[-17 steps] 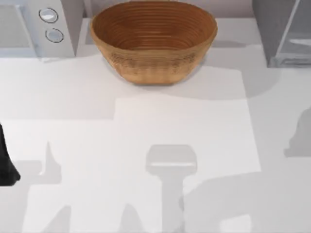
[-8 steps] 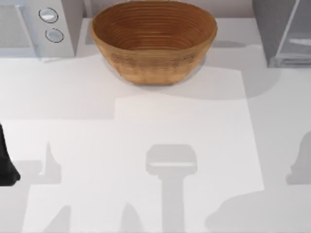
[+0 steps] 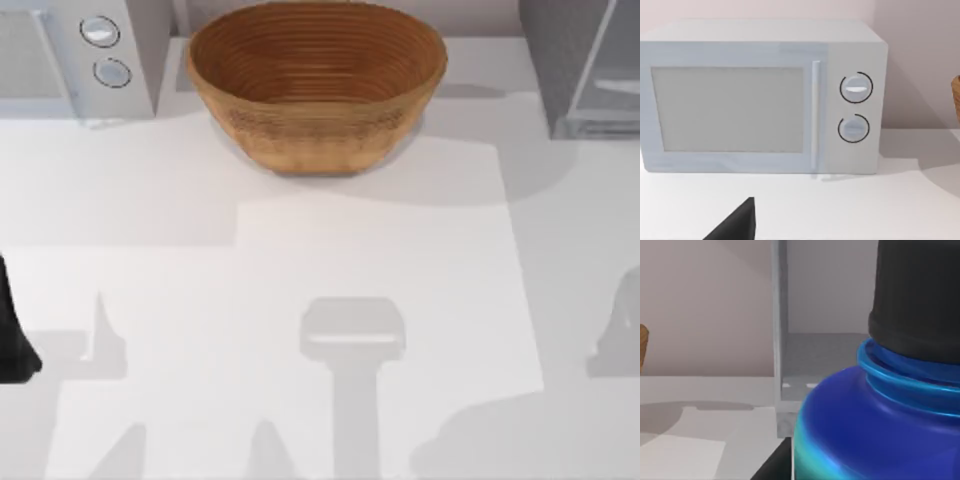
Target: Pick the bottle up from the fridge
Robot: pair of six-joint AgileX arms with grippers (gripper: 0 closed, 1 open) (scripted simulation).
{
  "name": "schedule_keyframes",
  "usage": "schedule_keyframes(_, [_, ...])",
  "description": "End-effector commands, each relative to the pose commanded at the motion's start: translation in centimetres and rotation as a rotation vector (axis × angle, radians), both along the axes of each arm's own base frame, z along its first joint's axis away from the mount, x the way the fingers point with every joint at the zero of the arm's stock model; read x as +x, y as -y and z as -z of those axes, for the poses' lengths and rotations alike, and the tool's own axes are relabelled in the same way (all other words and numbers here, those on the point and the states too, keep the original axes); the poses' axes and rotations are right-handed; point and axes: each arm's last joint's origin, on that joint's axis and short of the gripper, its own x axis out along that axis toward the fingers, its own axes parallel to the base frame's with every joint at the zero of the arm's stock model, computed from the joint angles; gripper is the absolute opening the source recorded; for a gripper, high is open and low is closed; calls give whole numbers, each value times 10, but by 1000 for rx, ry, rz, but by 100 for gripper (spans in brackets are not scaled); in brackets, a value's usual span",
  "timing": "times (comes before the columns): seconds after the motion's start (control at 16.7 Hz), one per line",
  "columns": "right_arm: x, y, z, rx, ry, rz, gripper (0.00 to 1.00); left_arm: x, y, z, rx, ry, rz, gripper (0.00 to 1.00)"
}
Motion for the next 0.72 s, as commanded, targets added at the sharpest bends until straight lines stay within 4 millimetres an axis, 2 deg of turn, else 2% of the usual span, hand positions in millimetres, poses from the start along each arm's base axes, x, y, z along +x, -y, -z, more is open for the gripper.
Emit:
schedule_keyframes(0.24, [6, -10, -28, -8, 76, 10, 0, 0, 0, 0, 0, 0, 0, 100])
schedule_keyframes(0.42, [20, -27, -45, 1, 92, 19, 0, 0, 0, 0, 0, 0, 0, 100])
schedule_keyframes(0.54, [34, -45, -48, 3, 66, 23, 0, 0, 0, 0, 0, 0, 0, 100])
schedule_keyframes(0.72, [51, -84, -38, -19, -6, 28, 0, 0, 0, 0, 0, 0, 0, 100])
